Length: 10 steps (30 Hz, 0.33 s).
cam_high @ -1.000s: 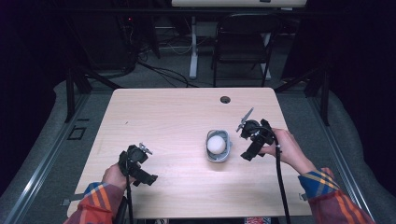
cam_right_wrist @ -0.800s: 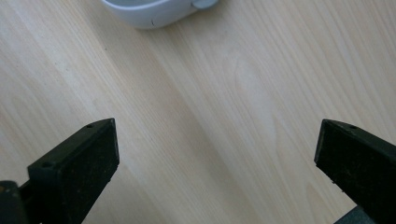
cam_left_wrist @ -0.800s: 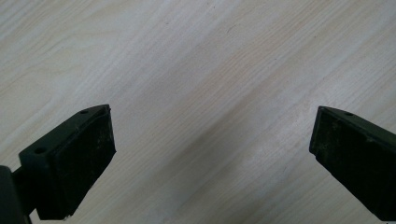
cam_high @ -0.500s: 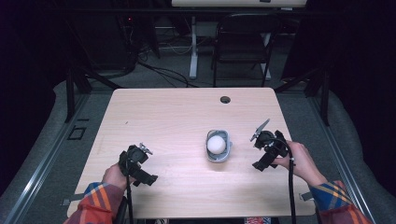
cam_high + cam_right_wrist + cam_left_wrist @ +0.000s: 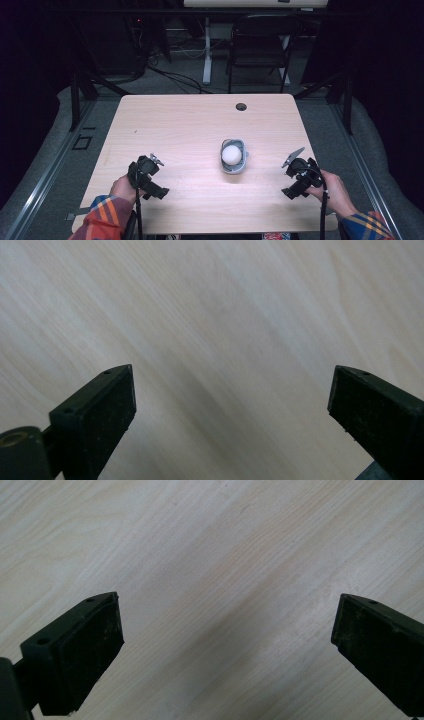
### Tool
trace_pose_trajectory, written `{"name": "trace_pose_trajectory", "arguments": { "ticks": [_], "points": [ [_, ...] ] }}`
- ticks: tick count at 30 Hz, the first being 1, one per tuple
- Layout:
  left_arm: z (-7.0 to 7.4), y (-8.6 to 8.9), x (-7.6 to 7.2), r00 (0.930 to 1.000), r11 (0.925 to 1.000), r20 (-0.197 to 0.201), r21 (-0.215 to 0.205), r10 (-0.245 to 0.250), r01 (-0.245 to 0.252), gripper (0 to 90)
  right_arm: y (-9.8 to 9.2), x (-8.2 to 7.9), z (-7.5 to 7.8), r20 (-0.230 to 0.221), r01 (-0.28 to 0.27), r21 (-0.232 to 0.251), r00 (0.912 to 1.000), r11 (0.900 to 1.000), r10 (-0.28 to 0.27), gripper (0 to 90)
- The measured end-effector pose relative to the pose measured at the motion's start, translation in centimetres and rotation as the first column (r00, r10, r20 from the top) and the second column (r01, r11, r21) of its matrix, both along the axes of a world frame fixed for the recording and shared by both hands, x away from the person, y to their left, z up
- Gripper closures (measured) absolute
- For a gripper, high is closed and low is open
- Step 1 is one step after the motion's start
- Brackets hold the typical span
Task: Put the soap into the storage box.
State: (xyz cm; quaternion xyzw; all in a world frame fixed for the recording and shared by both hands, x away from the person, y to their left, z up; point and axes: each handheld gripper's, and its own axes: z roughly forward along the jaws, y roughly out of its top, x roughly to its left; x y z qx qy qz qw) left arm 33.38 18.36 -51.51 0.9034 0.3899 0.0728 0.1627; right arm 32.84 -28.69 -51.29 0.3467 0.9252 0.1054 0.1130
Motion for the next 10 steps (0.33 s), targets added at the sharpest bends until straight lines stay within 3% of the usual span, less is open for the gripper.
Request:
{"name": "trace_pose_trajectory", "arguments": {
  "ticks": [1, 4, 10],
  "points": [
    [0.01, -0.03, 0.01, 1.0000, 1.0000, -0.003, 0.000, -0.001, 0.001, 0.2, -0.67, -0.25, -0.43, -0.031, 0.015, -0.009, 0.9994, 1.000, -0.015, 4.9],
    [0.02, -0.09, 0.07, 1.0000, 1.0000, -0.004, 0.004, -0.002, 0.002, 0.2, -1.17, -0.41, -0.88, -0.040, 0.044, -0.020, 0.9982, 0.999, -0.045, 6.1],
    [-0.06, -0.24, 0.21, 0.9998, 0.9998, -0.014, 0.013, -0.012, 0.012, 0.2, -1.31, 0.05, -0.70, -0.045, 0.048, -0.037, 0.9978, 0.998, -0.050, 9.4]
  ]
}}
